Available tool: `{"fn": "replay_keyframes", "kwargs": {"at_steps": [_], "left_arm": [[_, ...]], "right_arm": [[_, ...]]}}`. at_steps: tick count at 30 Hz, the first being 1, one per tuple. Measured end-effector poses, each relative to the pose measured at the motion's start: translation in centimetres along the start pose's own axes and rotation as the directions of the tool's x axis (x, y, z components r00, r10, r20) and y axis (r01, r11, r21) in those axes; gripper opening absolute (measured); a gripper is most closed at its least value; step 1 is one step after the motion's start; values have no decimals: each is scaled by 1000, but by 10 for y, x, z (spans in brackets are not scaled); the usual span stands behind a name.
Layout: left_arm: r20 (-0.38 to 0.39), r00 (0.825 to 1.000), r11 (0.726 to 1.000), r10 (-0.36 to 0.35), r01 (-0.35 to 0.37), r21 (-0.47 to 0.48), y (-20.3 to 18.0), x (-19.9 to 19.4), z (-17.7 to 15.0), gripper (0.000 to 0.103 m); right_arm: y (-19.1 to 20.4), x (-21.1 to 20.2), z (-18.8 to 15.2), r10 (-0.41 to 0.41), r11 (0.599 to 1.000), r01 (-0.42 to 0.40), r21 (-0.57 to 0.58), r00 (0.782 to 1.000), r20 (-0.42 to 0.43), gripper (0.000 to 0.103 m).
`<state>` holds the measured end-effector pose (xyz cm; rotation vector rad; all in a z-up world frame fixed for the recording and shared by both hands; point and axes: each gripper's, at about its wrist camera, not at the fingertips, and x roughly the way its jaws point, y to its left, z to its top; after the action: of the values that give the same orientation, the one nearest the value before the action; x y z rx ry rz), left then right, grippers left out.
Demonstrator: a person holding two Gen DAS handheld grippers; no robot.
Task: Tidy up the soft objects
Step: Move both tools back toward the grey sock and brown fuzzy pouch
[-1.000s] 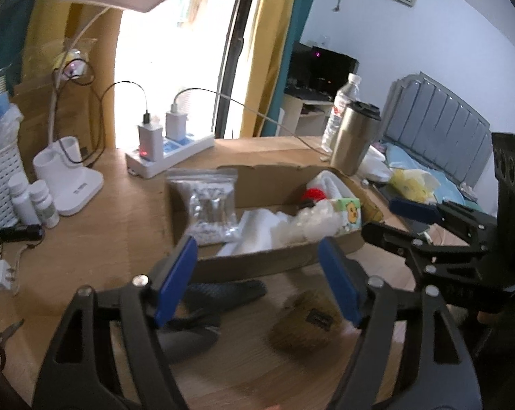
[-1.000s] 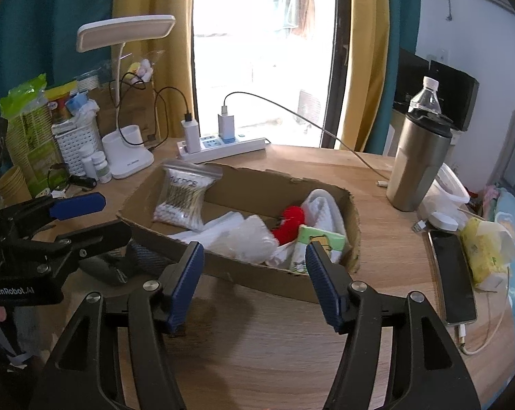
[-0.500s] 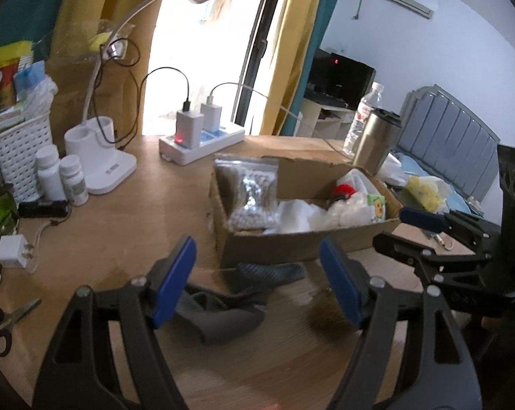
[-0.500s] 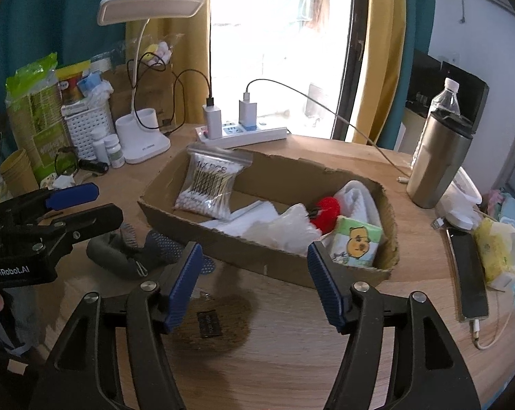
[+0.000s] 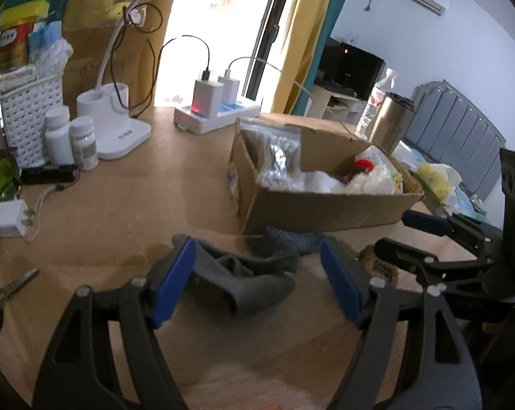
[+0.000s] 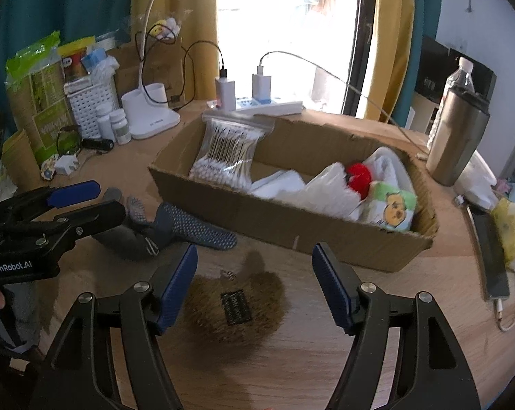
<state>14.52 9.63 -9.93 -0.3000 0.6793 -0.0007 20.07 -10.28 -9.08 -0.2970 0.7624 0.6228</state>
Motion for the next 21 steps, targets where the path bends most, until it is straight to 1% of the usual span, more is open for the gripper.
{"fn": "replay_keyframes", "kwargs": {"at_steps": [8, 13, 18, 21], "left_arm": [[-31, 999, 1000, 8, -8, -10, 2, 7, -7, 76], [-70, 997, 999, 20, -22, -24, 3, 17, -10, 77], [-113, 993, 1000, 29, -29, -4, -2, 29, -13, 77], [-125, 991, 999, 37, -37, 4, -5, 34, -12, 77]], "right_arm": [[7, 13, -11, 44, 999, -44, 0, 998, -34, 73], [4, 20, -15, 55, 998, -55, 8, 997, -48, 73], [-3, 27, -19, 69, 998, -68, 20, 995, -78, 73], [-5, 29, -21, 82, 997, -81, 20, 993, -86, 73]]}}
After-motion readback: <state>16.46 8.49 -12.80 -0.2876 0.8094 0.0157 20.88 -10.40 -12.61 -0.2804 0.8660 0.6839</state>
